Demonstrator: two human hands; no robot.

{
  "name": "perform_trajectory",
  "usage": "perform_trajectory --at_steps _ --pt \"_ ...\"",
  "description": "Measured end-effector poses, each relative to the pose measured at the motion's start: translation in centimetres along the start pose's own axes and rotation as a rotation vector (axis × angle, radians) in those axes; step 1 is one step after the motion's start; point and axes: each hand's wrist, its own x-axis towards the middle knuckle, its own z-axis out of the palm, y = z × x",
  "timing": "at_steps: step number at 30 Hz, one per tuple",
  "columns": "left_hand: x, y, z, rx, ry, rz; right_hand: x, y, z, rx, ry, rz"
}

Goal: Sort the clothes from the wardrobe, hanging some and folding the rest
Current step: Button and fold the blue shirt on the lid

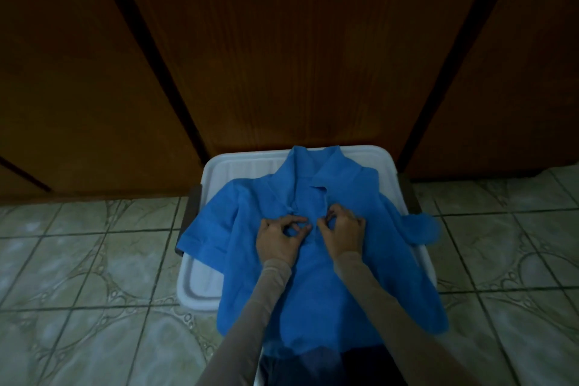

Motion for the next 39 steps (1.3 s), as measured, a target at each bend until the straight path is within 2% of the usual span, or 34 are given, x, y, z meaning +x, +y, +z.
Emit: perform_trajectory --at_steps 4,8,11,16,19,22,24,29,39 --pt "0.2 0.3 0.5 0.013 0.051 -0.063 -0.1 0.1 -0.2 0.184 0.006 0.017" --pt "0.7 -0.6 0.5 -0.112 -0.044 -0.046 -0.2 0.2 -0.2 0.256 0.021 0.051" --pt "0.8 -0.3 0.4 -0.203 -0.077 -0.089 -0.1 -0.4 -0.3 0.3 -0.003 0.16" --pt "0.9 0.2 0.6 -0.226 -0.063 -0.117 0.4 -1.0 -0.7 0.098 -0.075 0.281" --pt "0.9 0.0 0.8 -0.214 -0.046 -0.127 0.1 -1.1 -0.4 0.091 -0.016 0.232" --pt "0.9 0.3 1.4 -0.126 0.022 -0.137 -1.0 -0.7 0.2 0.233 0.071 0.068" --pt "0.9 0.5 1.6 -0.091 0.041 -0.131 -1.5 0.1 0.5 0.223 0.096 -0.027" --pt "1.0 -0.1 1.7 -0.071 0.004 -0.066 -1.3 1.0 0.7 0.277 0.08 -0.053" --pt "1.0 -0.2 1.4 -0.153 -0.106 -0.05 -1.1 1.7 0.9 0.353 0.074 -0.055"
